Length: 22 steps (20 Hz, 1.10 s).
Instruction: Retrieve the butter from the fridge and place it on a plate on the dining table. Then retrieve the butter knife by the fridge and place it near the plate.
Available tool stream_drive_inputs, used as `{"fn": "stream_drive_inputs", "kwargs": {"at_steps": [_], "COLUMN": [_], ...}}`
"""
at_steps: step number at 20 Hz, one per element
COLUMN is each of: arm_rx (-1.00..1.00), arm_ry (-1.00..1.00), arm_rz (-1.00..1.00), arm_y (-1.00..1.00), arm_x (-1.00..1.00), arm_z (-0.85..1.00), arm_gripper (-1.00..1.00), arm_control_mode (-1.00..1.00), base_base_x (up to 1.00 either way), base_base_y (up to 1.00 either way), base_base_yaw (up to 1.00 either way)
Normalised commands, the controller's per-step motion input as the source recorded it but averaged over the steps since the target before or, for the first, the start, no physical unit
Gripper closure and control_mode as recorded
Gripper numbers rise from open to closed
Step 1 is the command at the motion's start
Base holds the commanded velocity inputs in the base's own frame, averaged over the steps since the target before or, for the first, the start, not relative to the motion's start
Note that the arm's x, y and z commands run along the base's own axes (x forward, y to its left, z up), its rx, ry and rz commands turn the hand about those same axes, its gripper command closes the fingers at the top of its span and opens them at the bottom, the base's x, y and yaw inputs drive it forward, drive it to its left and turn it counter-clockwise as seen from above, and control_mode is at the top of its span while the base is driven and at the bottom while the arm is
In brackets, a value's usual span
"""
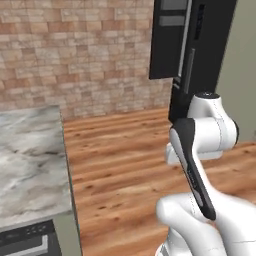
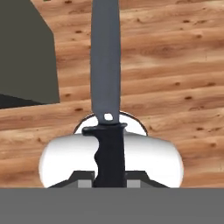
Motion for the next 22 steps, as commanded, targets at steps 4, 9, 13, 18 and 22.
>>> {"fn": "stream_drive_inputs", "kwargs": {"at_steps": [4, 9, 13, 18, 22], "arm_rx": [0.00, 0.00, 0.00, 0.00, 0.00], "arm_ry": [0.00, 0.00, 0.00, 0.00, 0.00], "arm_rz": [0.00, 0.00, 0.00, 0.00, 0.00], "arm_y": [0.00, 0.00, 0.00, 0.00, 0.00], "arm_x": [0.00, 0.00, 0.00, 0.00, 0.00], "arm_z": [0.00, 0.00, 0.00, 0.00, 0.00], "arm_gripper": [1.00, 1.00, 1.00, 1.00, 1.00], "arm_control_mode": [1.00, 1.00, 1.00, 1.00, 1.00], "base_base_x": [1.00, 1.00, 0.99, 1.00, 1.00], "base_base_y": [-0.76, -0.42, 0.02, 0.30, 0.25], "base_base_yaw": [0.10, 0.04, 0.00, -0.09, -0.09]}}
